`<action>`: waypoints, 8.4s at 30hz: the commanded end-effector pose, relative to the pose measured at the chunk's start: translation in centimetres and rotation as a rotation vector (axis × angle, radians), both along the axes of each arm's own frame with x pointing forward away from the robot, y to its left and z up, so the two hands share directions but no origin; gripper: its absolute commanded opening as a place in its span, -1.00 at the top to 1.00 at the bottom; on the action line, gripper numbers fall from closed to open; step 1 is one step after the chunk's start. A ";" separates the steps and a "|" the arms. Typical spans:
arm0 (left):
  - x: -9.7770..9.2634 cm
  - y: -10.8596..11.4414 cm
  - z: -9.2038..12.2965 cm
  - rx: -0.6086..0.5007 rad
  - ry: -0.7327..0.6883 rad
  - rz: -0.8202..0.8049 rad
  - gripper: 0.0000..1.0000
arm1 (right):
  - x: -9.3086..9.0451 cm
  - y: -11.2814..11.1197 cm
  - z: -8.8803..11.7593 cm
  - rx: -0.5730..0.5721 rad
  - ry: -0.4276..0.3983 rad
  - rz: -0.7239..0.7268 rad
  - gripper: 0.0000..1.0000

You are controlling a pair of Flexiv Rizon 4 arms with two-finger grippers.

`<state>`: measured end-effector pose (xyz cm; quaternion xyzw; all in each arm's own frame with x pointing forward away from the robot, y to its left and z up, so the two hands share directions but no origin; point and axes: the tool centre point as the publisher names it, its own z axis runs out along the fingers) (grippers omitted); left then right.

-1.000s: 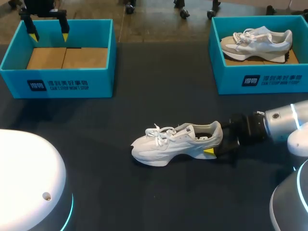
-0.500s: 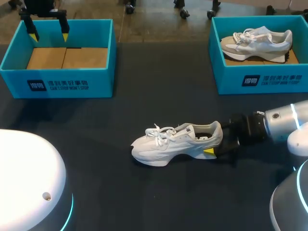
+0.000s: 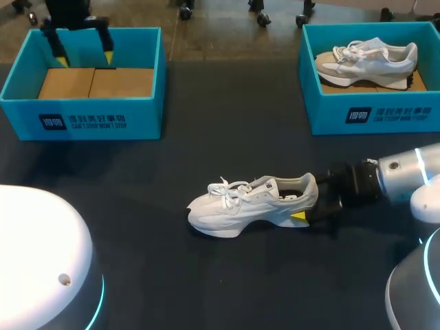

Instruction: Take the shoe out of the shoebox, open the shoe tongue, remove and reinsert the insole, then place the shoe into the shoebox

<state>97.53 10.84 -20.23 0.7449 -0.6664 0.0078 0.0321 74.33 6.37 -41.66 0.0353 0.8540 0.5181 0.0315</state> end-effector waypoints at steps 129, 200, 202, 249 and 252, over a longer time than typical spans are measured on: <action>-25.3 -39.1 -12.8 0.131 -0.003 0.030 -1.00 | 0.2 0.1 -0.5 -0.003 0.000 -0.002 1.00; -26.3 -32.2 -11.7 0.140 0.203 0.017 1.00 | 0.2 0.1 -0.5 -0.003 0.000 -0.002 1.00; -26.3 -32.0 -11.4 0.116 0.214 0.009 1.00 | 0.2 0.1 -0.5 -0.003 0.000 -0.002 1.00; -27.4 -23.1 -17.8 0.199 0.139 0.155 -0.12 | 0.2 0.1 -0.5 -0.003 0.000 -0.002 1.00; -27.5 -22.9 -17.5 0.195 0.139 0.151 -0.67 | 0.2 0.1 -0.5 -0.003 0.000 -0.002 1.00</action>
